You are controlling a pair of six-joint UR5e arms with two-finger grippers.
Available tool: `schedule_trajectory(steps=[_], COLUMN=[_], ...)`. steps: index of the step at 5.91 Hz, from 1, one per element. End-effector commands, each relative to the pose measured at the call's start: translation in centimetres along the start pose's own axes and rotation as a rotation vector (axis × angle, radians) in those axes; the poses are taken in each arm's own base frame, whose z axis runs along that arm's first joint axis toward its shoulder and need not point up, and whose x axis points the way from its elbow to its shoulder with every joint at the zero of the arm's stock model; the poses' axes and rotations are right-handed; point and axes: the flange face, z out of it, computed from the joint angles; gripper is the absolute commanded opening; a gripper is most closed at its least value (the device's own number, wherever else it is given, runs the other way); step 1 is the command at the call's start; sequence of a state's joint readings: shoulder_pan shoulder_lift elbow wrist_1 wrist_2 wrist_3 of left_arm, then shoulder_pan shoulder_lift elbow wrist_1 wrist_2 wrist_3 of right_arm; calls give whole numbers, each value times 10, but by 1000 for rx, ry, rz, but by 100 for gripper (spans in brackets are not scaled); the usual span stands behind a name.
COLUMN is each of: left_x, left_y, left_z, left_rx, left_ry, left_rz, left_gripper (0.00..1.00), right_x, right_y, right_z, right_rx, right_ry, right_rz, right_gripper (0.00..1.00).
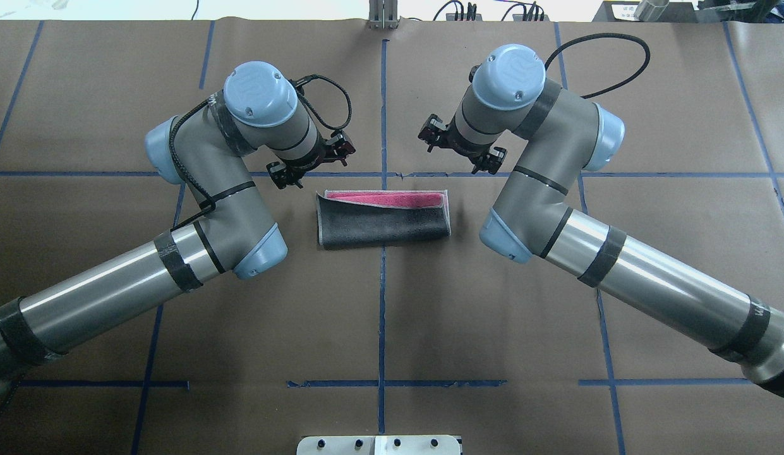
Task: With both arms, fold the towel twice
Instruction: 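Release the towel with both grippers and raise the right gripper away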
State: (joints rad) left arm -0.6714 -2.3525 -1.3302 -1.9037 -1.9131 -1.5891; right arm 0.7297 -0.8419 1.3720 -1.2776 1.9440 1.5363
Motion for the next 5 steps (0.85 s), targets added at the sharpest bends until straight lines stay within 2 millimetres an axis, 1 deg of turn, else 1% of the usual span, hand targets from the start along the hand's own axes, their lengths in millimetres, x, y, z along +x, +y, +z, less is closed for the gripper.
schedule_trajectory(steps=[1,2,3,4,5], left_x=[1,-13,-26,-34,-37], left_y=[39,67,82,88,99], left_z=[0,-3,2,10,18], left_rx=[-39,-70,-83,-84,-92], left_ry=[19,22,-1,-22,-37], left_rz=[4,-25,-79,-123,-147], left_gripper=[100,100,100,95,88], right_x=[14,22,27,36,52], right_y=[-44,-60,-63,-72,-78], right_z=[-28,-34,-46,-66,-73], right_rx=[-64,-76,-81,-77,-74], right_ry=[-10,19,76,114,120], right_rz=[19,6,-60,-104,-124], right_gripper=[100,100,100,100,100])
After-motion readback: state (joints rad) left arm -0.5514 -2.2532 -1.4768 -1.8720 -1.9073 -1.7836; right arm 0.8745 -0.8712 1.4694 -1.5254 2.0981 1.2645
